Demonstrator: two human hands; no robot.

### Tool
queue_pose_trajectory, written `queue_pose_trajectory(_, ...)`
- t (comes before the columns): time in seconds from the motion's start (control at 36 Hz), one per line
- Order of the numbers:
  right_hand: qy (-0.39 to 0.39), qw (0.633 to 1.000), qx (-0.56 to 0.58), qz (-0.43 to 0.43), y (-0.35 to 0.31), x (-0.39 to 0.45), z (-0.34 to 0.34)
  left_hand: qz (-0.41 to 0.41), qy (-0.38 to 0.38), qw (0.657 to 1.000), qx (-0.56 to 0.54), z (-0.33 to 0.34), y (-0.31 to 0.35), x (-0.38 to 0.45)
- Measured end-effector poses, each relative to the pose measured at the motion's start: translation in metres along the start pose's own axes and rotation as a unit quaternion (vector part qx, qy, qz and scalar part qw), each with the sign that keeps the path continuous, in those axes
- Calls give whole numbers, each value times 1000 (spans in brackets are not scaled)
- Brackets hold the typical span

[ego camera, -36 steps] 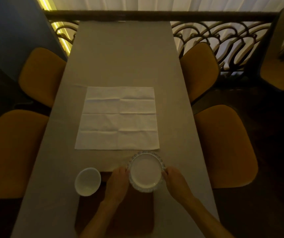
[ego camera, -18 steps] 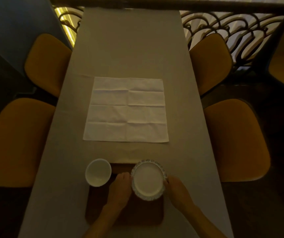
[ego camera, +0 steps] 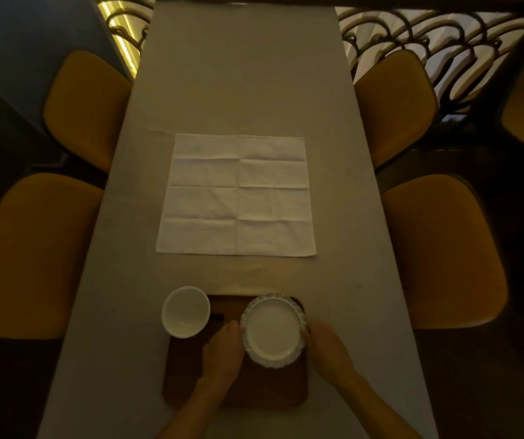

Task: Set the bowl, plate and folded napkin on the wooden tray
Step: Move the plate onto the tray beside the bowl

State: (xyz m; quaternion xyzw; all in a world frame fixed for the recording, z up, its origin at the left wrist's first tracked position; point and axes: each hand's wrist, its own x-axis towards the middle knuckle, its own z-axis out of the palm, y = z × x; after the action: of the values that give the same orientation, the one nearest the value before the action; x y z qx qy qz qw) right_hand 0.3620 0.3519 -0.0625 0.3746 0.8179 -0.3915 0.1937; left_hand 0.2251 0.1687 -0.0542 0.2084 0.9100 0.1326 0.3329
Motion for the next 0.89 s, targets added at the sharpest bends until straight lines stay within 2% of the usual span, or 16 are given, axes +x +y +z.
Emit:
queue_pose_trajectory(0.39, 7, 995, -97, -11, -2, 3, -7, -19, -10, 999, -29, 5, 3, 6)
queue_pose_trajectory(0.69, -8, 998, -60, 0, 1, 2, -13, 2, -43, 998, -41, -2, 7, 8)
queue_pose_trajectory(0.89, -39, 997, -26, -69, 0, -5, -14, 4, -52, 998, -42, -4, 4, 5)
